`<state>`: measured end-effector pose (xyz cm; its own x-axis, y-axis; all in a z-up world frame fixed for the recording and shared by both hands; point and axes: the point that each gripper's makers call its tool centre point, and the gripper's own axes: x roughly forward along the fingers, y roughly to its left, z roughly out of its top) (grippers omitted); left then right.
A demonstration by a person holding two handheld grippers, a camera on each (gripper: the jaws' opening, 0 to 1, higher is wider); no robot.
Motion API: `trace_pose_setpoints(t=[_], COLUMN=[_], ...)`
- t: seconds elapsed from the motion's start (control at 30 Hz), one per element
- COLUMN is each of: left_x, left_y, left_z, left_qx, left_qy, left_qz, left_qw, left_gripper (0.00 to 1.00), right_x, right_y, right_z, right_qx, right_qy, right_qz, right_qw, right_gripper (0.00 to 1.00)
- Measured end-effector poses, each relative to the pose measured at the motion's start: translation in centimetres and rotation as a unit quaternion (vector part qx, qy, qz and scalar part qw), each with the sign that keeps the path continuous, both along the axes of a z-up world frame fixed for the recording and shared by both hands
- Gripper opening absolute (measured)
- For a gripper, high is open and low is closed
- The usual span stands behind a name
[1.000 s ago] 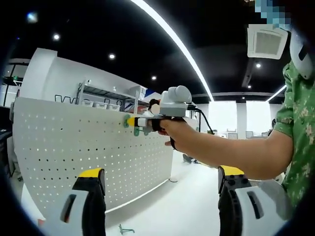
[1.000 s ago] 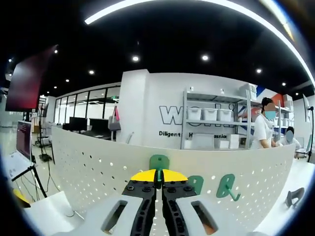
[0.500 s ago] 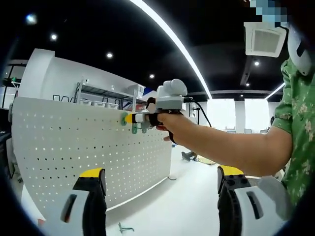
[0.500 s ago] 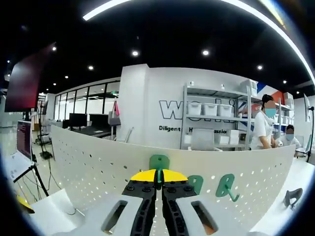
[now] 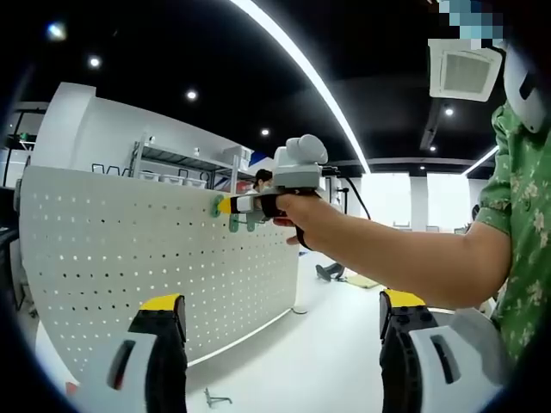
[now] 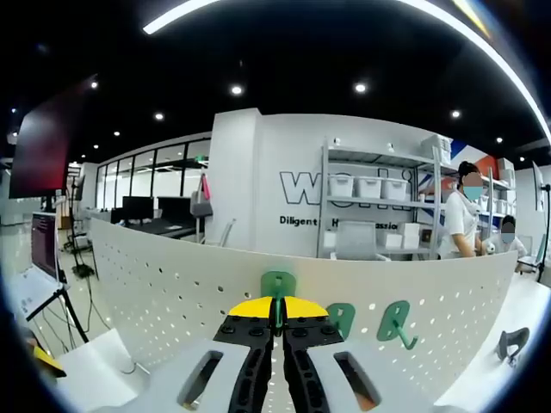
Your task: Insert the hook assembly into the mounting plate slot until the hook locks in place.
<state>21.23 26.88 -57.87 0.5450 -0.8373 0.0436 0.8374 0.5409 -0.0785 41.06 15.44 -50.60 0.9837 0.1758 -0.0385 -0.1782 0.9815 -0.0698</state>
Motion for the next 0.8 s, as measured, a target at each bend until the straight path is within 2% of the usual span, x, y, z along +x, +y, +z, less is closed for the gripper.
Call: trace_pose_setpoints(t=[0.8], left_x=[0.09], left_y=[0.11], left_z=[-0.32], left_qx=[0.003], left_qy=[0.006], left_qz=[-0.001], left_qw=[1.0000], left_gripper=[0.92], right_x=[0.22], right_y=[0.02], right_z=[-0.62], right_qx=[-0.004], right_qy=[0.009], right_qz=[0.001], right_qw=[1.0000], right_gripper=[0.01])
